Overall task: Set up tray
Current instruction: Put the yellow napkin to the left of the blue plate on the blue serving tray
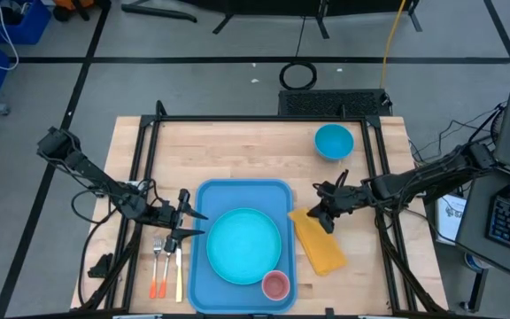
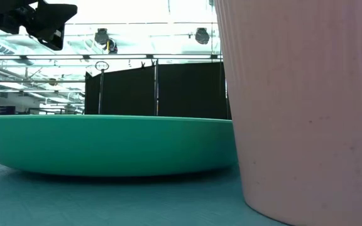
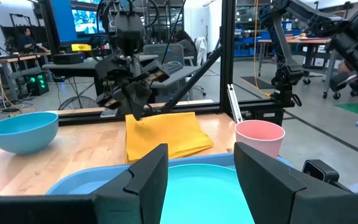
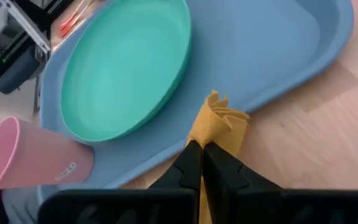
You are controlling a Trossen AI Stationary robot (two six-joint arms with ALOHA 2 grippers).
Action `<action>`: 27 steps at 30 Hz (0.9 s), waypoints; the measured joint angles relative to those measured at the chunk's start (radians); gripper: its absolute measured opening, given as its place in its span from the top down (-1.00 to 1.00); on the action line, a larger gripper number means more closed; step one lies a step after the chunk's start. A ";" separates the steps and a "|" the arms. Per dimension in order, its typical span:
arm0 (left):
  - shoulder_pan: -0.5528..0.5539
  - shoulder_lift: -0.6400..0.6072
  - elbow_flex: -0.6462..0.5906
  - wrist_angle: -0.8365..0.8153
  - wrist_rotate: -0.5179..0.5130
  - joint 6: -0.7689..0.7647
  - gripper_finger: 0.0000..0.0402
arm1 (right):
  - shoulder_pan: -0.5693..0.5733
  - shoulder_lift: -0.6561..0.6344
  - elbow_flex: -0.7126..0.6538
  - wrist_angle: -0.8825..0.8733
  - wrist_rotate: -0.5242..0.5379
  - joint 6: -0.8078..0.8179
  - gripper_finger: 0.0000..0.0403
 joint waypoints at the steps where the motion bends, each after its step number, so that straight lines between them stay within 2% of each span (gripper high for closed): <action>1: 0.000 0.000 0.000 0.000 0.000 0.000 0.06 | 0.000 0.000 0.007 0.000 0.000 -0.013 1.00; 14: 0.000 0.000 0.000 0.000 -0.010 0.001 0.06 | -0.035 0.000 0.108 -0.036 -0.001 -0.186 1.00; 27: 0.000 0.000 0.000 0.000 -0.009 -0.005 0.06 | -0.204 0.004 0.110 -0.044 -0.149 -0.280 1.00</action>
